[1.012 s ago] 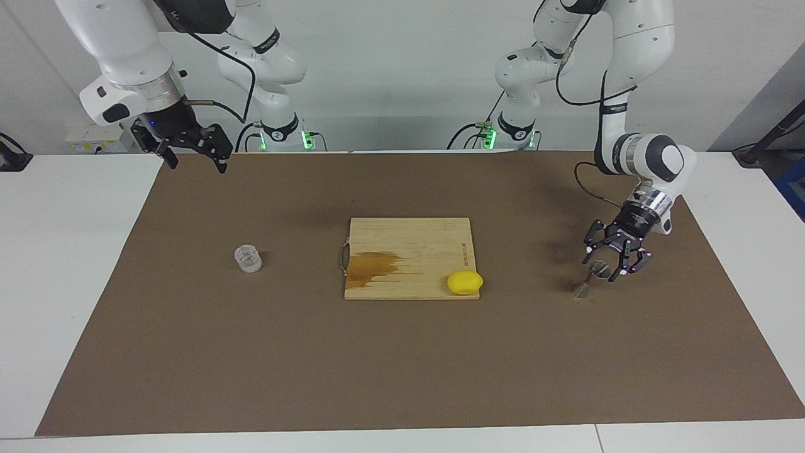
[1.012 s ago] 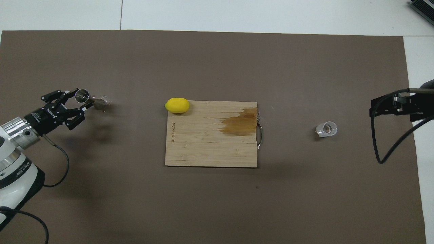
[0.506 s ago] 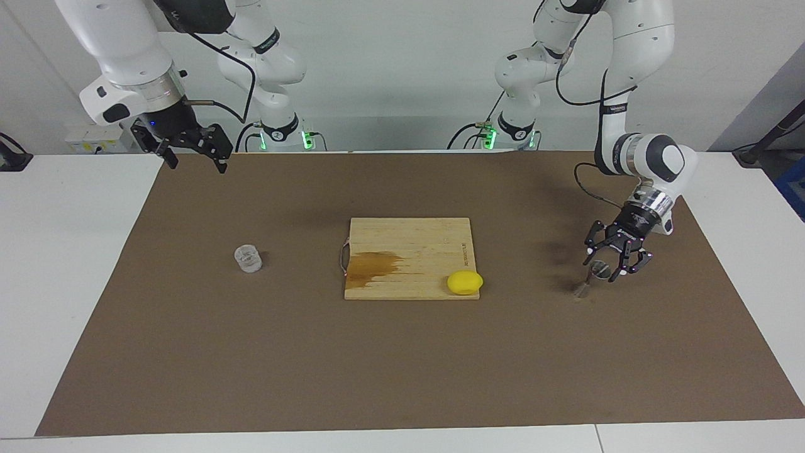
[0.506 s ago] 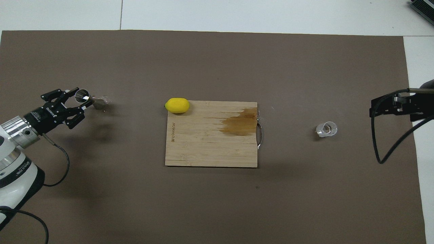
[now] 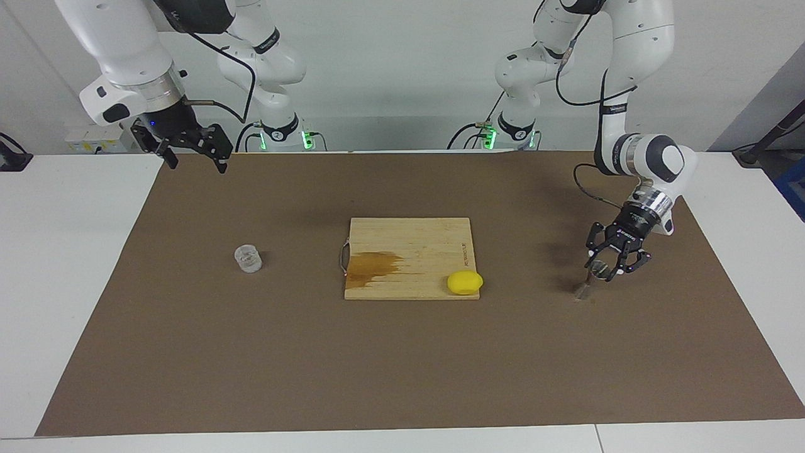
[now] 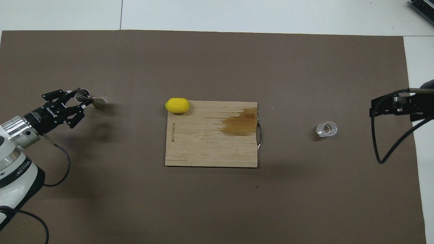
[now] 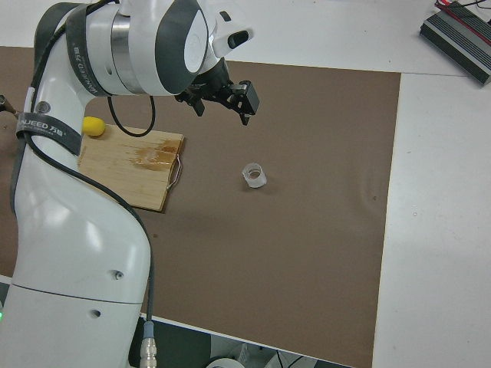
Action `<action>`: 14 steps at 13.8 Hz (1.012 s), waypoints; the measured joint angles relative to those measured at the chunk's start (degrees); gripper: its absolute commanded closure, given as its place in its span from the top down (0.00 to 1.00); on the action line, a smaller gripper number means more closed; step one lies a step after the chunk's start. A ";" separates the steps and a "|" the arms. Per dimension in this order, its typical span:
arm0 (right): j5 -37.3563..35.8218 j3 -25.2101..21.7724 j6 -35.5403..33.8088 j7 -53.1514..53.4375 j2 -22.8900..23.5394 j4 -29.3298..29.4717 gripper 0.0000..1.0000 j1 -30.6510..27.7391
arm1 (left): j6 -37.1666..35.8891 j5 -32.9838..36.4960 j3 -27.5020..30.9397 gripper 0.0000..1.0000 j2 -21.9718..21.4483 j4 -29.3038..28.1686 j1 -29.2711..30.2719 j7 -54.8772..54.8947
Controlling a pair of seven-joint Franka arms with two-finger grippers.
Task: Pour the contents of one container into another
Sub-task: 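Close the left gripper around the small metal cup, then lift the metal cup with the left gripper over the wooden board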
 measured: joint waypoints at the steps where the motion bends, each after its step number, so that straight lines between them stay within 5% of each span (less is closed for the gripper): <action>1: 0.00 0.00 0.00 0.00 0.00 0.00 1.00 0.00 | -0.36 -0.02 -0.09 0.00 0.01 0.03 -0.04 0.00; 9: 0.00 0.00 0.00 0.00 0.00 0.00 1.00 0.00 | -10.64 -0.38 -5.43 0.00 -1.29 5.13 -6.37 -6.22; 14: 0.00 -0.11 0.00 0.00 -0.04 0.00 1.00 -0.03 | 2.21 -7.02 -6.41 0.00 -2.65 7.05 -23.32 -13.93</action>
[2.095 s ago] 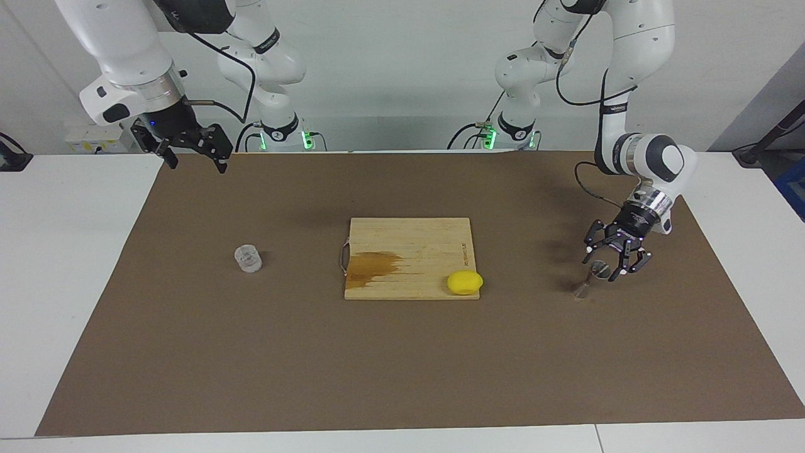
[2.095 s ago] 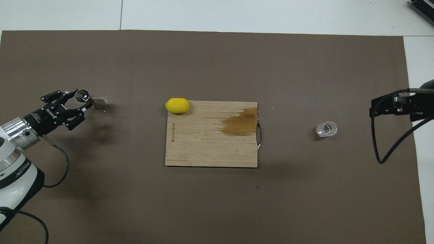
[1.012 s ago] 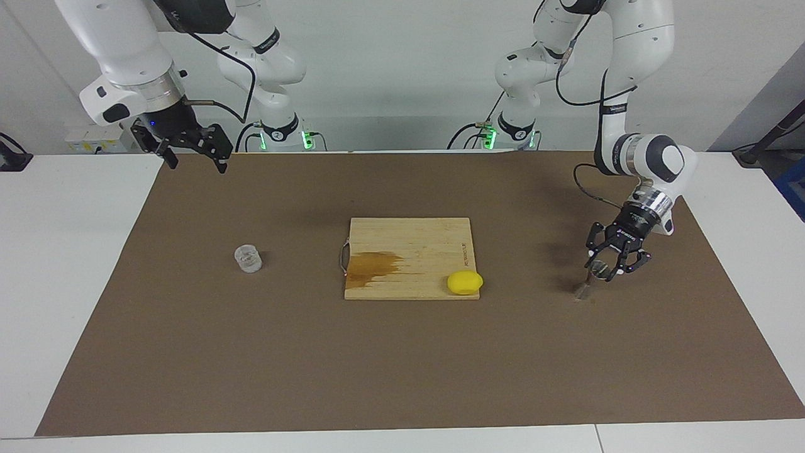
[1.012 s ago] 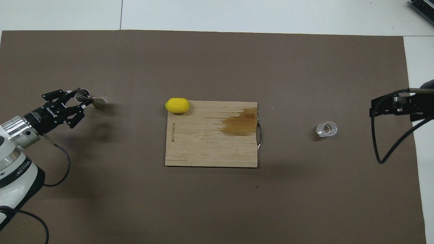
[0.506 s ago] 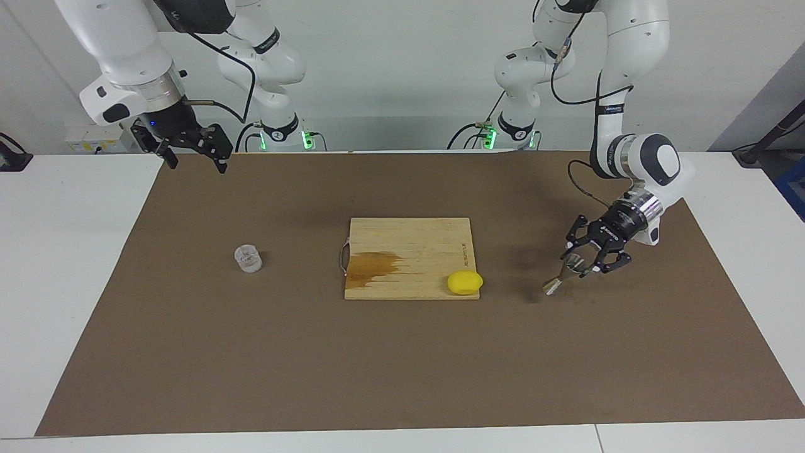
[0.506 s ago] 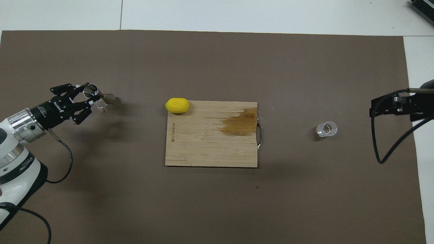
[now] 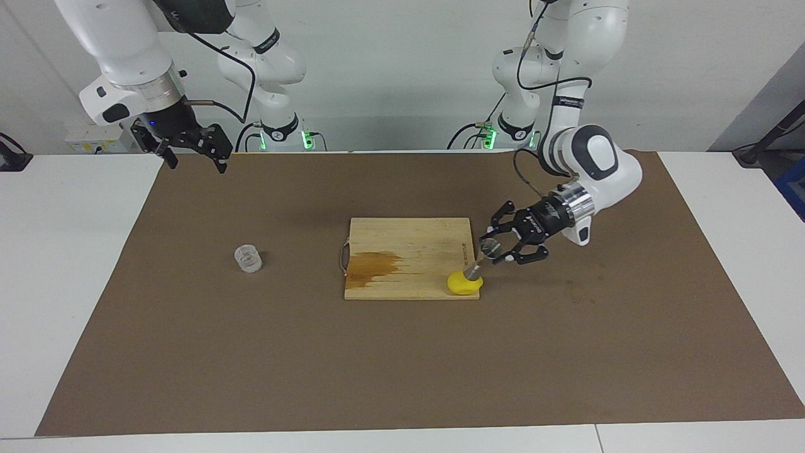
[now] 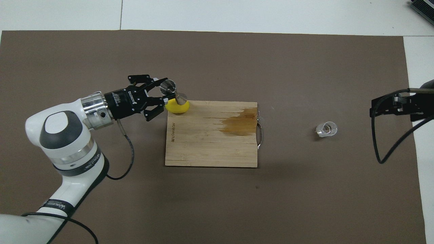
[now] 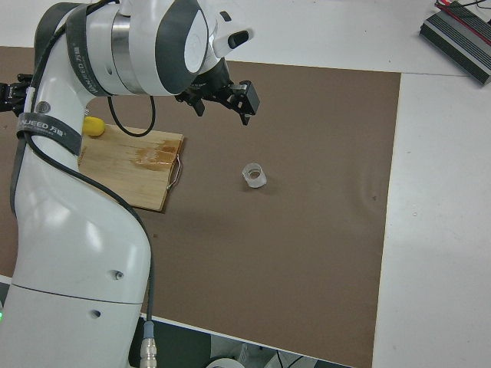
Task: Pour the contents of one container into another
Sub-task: 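Lift the metal cup with the left gripper over the wooden board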
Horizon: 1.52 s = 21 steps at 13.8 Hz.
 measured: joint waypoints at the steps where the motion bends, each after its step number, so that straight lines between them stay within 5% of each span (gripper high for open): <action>1: 0.00 -0.05 -0.05 0.00 -0.12 0.00 1.00 0.00 | 3.01 -2.46 -0.06 0.00 0.06 0.50 -3.35 0.10; 5: 0.00 -0.21 -0.07 2.05 -0.59 0.00 1.00 -0.06 | 14.05 -7.43 -0.10 0.00 1.45 2.49 -14.20 0.38; 8: 0.32 -0.31 0.04 11.34 -0.47 -0.38 1.00 -0.11 | 15.78 -7.72 -0.01 0.00 3.91 3.51 -18.26 0.39; 15: 9.80 -0.50 7.88 38.77 2.21 -7.17 1.00 -5.22 | 15.91 -7.74 0.05 0.00 9.71 7.43 -20.47 4.34; 21: 18.16 -0.66 15.80 44.28 8.63 -13.82 1.00 -9.72 | 15.91 -7.74 0.07 0.00 10.95 7.44 -21.10 6.74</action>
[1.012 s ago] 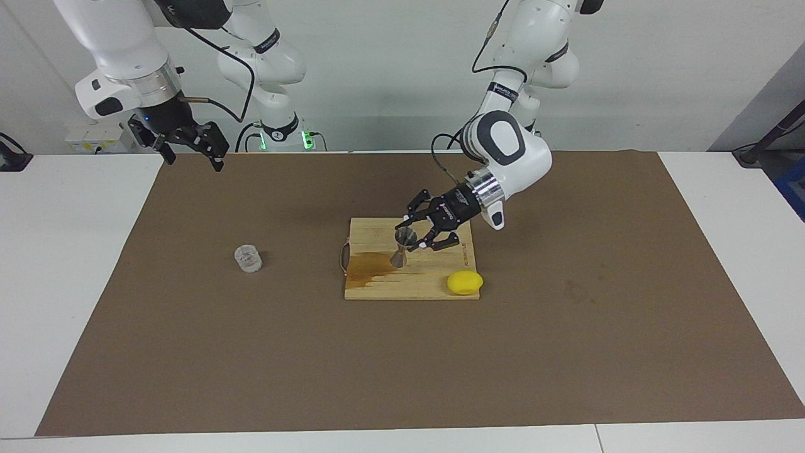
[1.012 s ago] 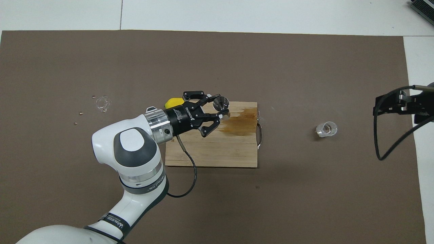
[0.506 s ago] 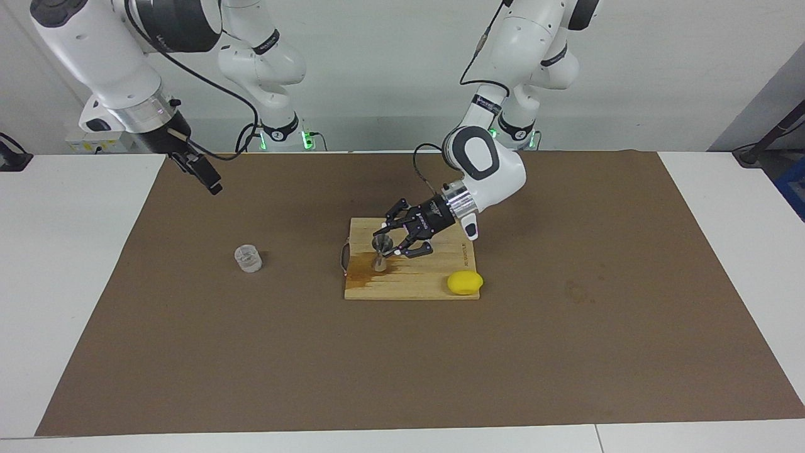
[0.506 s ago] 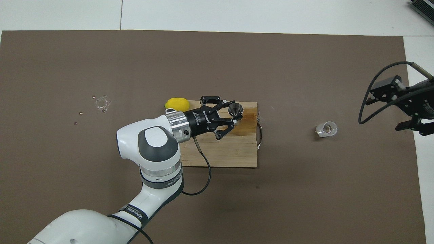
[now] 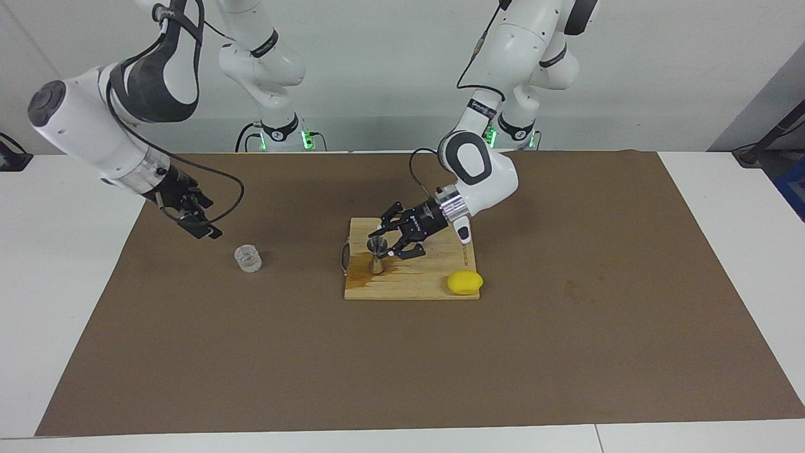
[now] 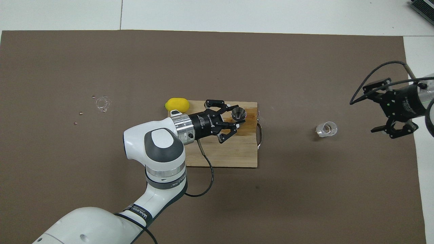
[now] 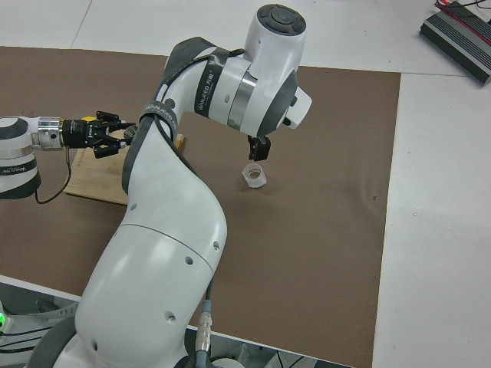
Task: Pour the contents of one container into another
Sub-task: 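Lift the metal cup with the left gripper over the wooden board, then lower the metal cup onto the board while the right gripper reaches the glass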
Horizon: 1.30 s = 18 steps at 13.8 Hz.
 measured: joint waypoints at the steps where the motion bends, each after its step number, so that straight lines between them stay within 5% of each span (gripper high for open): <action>1: 0.22 -0.02 1.86 0.00 1.93 -0.41 1.00 -0.46 | 0.00 0.00 0.00 0.00 0.09 0.00 0.00 0.25; 4: 2.70 0.00 6.68 0.25 5.37 -2.61 1.00 -0.80 | 0.00 0.00 0.01 0.00 0.21 0.00 0.00 0.70; 5: 4.20 -0.02 7.40 0.28 5.82 -3.73 1.00 -1.45 | 0.00 0.00 0.02 0.93 0.25 0.00 0.00 0.84; 6: 5.41 -0.05 7.80 0.28 6.07 -4.78 1.00 -2.20 | 0.00 0.00 0.05 1.00 0.29 0.00 0.00 0.96; 18: 12.96 -0.07 13.23 -3.82 10.66 -11.37 1.00 -4.66 | -0.11 -0.47 0.12 1.00 -0.86 0.39 -0.15 1.70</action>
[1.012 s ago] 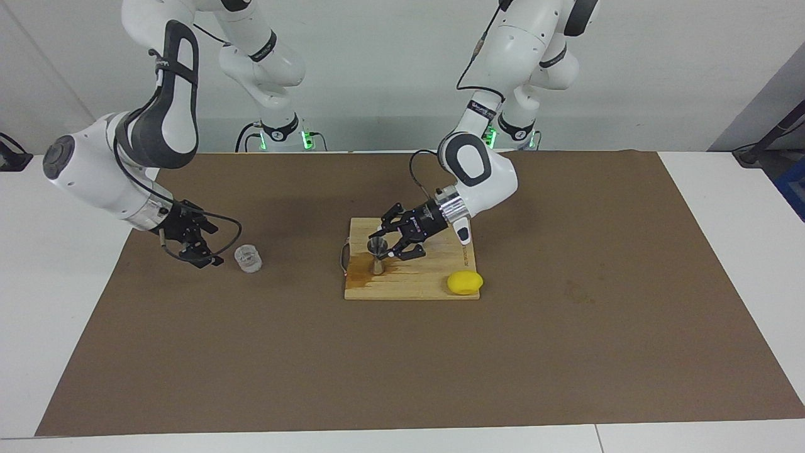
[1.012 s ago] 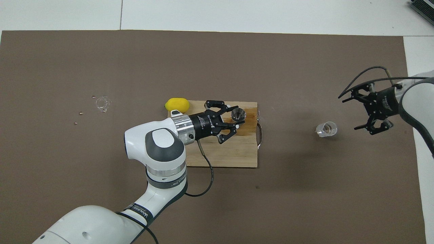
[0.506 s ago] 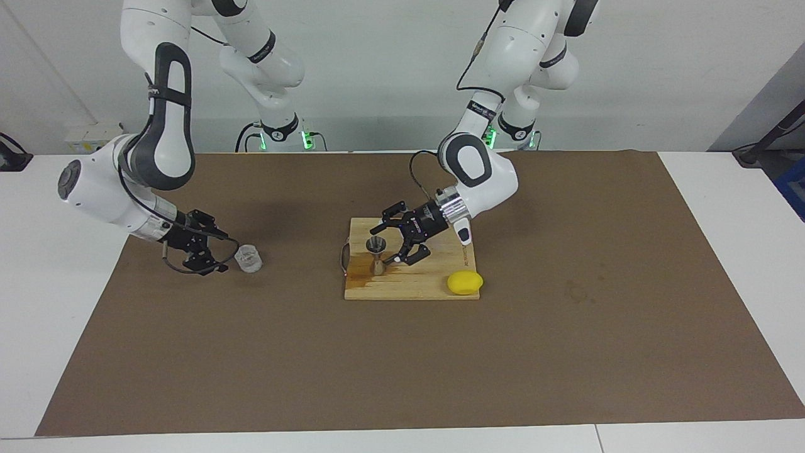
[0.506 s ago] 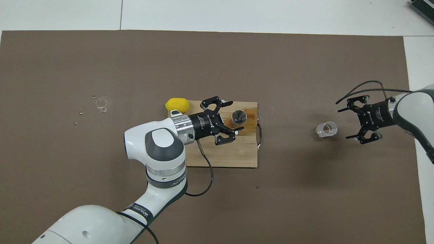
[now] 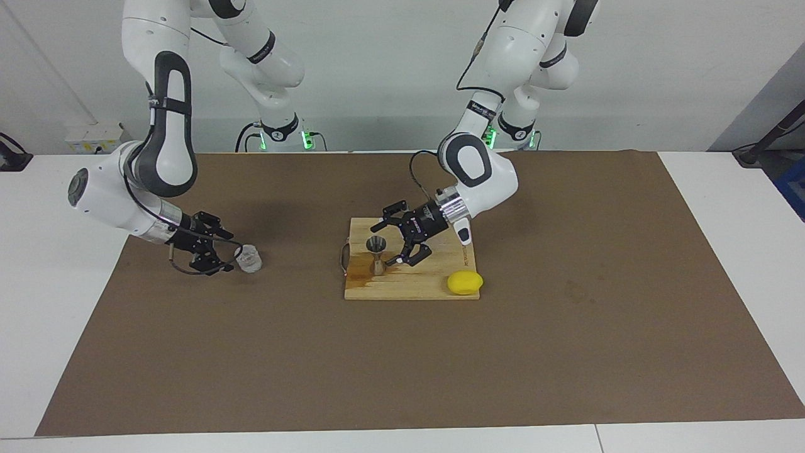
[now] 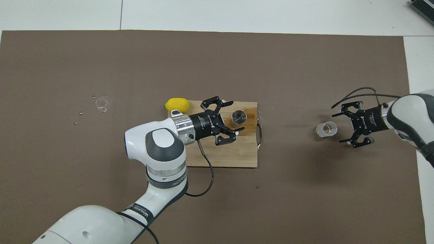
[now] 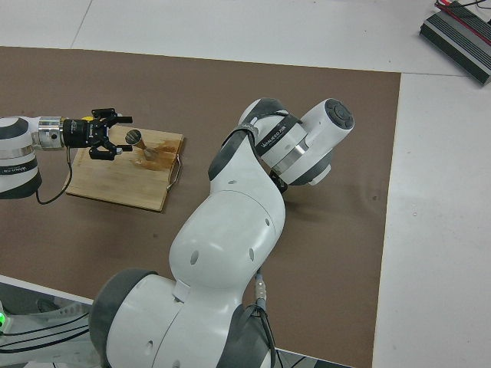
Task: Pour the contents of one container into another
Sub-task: 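Lower the metal cup onto the board while the right gripper reaches the glass, then withdraw the left gripper to rest while the right gripper grasps the glass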
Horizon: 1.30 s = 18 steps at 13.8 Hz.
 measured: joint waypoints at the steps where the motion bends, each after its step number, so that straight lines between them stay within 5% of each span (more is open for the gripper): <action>1: 0.25 0.00 0.00 -0.05 0.32 0.00 1.00 -0.04 | 0.07 0.00 0.18 1.00 -1.30 -0.01 0.04 0.00; 4: 3.15 0.25 0.00 -0.27 1.02 -0.06 1.00 0.25 | 1.83 2.46 1.36 1.00 -5.65 -0.26 2.46 0.05; 13: 3.75 0.35 -0.19 -1.99 1.11 -1.13 0.94 0.20 | 9.57 50.68 2.09 1.00 -8.99 0.98 14.03 -1.87; 16: 5.46 0.37 -0.22 -2.05 1.11 -1.56 0.86 0.21 | 14.24 62.96 2.99 1.00 -9.22 1.55 14.17 -2.90; 18: 5.83 0.37 -0.22 -2.05 1.11 -1.67 0.70 0.21 | 12.68 73.09 3.90 1.00 -9.38 3.17 15.46 -3.21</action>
